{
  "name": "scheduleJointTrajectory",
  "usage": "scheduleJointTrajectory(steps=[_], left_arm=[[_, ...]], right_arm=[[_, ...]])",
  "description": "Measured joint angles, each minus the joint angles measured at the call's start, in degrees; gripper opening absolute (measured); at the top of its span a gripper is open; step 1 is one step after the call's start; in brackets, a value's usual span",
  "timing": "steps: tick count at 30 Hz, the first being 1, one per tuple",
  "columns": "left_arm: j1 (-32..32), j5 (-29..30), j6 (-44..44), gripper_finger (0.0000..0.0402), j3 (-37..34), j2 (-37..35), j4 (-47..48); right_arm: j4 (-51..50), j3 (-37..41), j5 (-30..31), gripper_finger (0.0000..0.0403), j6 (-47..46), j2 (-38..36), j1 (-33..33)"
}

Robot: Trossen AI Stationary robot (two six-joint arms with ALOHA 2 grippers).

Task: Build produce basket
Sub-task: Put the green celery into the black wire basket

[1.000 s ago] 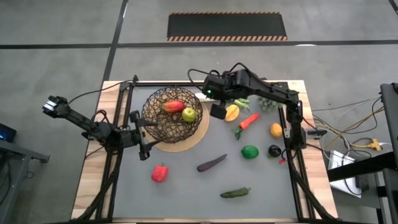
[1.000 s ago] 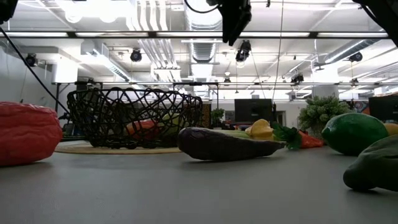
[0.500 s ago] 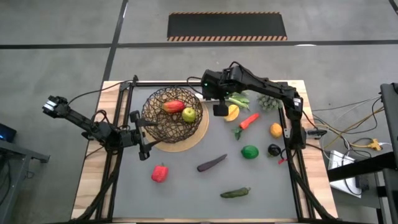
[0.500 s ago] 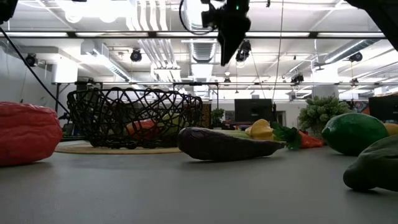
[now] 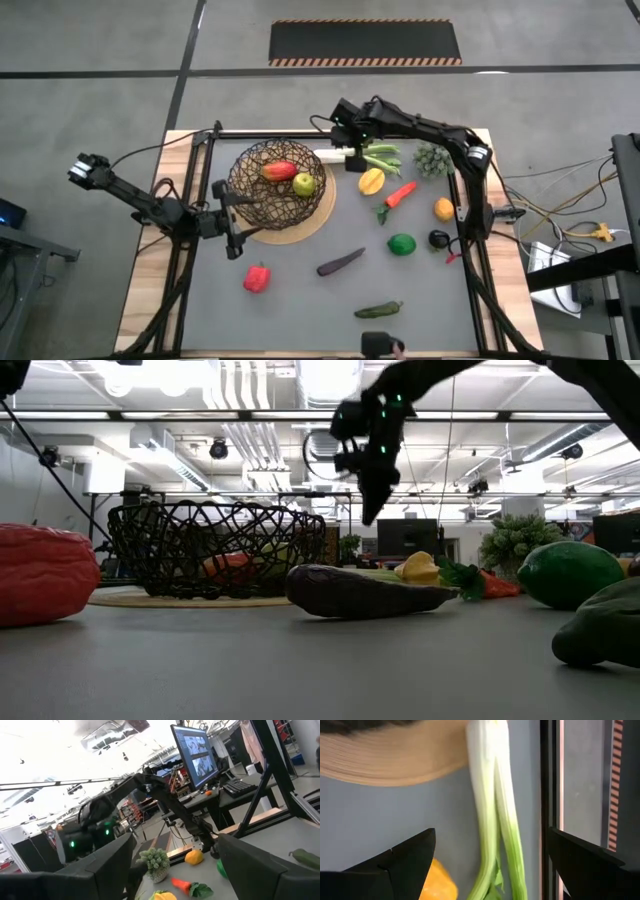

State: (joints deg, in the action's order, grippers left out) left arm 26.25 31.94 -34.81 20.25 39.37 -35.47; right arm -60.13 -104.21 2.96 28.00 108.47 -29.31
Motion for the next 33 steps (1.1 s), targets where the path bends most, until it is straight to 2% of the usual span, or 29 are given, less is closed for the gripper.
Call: scheduleJointTrajectory(steps=[12,30,33], left_arm=[[0.0,0.0,0.1,0.0272,0.0,0.4,-0.1],[0.0,0.1,0.1,0.0272,0.0,1.5,0.0],[0.0,0.1,0.1,0.0272,0.0,1.5,-0.1]], right_arm=[[14.4,14.6,-2.3,0.0364,2.5,0.0,-6.0],[25.2,23.1,-2.9,0.0363,2.6,0.0,-6.9],[26.0,24.1,-2.9,0.0348,2.7,0.0,-7.0]])
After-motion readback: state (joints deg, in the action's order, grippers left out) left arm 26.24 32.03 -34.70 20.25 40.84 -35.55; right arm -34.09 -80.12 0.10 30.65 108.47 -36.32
